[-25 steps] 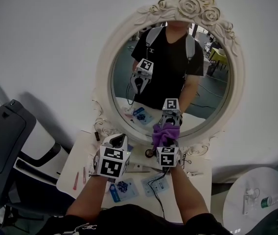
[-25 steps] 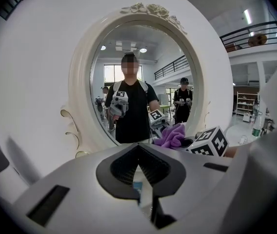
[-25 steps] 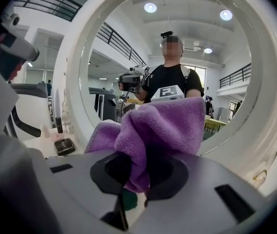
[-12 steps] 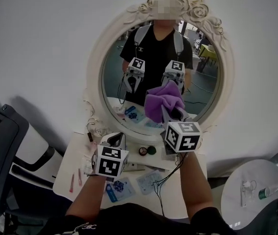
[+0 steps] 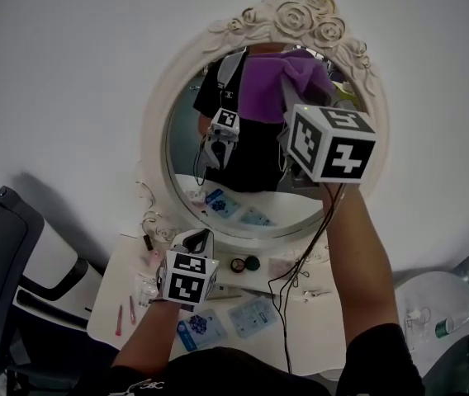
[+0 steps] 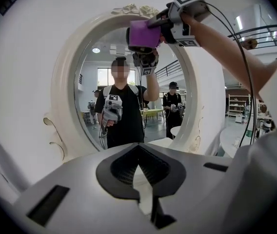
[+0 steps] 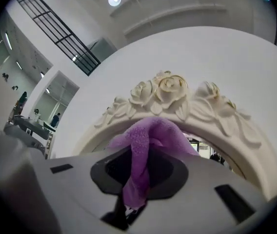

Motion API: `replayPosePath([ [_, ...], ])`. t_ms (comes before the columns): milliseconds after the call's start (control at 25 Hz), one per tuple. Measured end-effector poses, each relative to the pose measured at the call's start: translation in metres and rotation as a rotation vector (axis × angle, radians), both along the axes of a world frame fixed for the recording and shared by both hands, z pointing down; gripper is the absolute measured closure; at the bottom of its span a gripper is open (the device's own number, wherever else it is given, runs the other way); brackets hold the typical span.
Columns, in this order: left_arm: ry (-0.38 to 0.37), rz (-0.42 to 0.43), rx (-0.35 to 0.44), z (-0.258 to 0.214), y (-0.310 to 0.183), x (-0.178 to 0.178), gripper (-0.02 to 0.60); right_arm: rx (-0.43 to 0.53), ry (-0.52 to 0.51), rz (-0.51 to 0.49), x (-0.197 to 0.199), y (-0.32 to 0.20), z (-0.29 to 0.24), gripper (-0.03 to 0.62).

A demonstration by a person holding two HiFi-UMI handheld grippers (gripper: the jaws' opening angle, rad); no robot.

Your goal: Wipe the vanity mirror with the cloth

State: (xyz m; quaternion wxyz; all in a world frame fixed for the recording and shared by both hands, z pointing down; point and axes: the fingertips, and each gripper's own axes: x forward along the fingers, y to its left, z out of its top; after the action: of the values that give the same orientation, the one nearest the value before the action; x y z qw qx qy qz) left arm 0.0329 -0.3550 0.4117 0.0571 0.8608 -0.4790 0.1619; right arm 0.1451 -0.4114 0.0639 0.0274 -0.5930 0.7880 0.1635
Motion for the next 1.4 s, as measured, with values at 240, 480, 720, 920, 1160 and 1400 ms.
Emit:
replayPosePath([
  [240, 0.071, -0.003, -0.011, -0.007, -0.004, -0.014, 0.584, -0.029, -0.029, -0.001, -0.002, -0.011, -0.029, 0.537],
  [480, 0.198, 0.007, -0.072, -0.008, -0.009, -0.023, 0.584, -0.038, -0.037, -0.035, -0.003, -0.011, -0.021, 0.537],
  [720, 0.109, -0.018, -0.039, 0.001, -0.013, -0.020, 0.584, 0.016, -0.007, -0.003, -0.010, -0.011, 0.000, 0.537],
  [920, 0.094, -0.027, -0.048, 0.009, -0.015, -0.022, 0.584, 0.025, -0.015, -0.002, -0.014, -0.012, 0.029, 0.537],
  [1160, 0.079, -0.035, -0.048, 0.010, -0.013, -0.026, 0.584, -0.004, -0.029, -0.007, -0.019, -0.015, 0.072, 0.537],
  [1400, 0.080, -0.042, -0.060, 0.013, -0.011, -0.027, 0.584, -0.052, 0.027, -0.001, -0.026, -0.019, 0.134, 0.537],
])
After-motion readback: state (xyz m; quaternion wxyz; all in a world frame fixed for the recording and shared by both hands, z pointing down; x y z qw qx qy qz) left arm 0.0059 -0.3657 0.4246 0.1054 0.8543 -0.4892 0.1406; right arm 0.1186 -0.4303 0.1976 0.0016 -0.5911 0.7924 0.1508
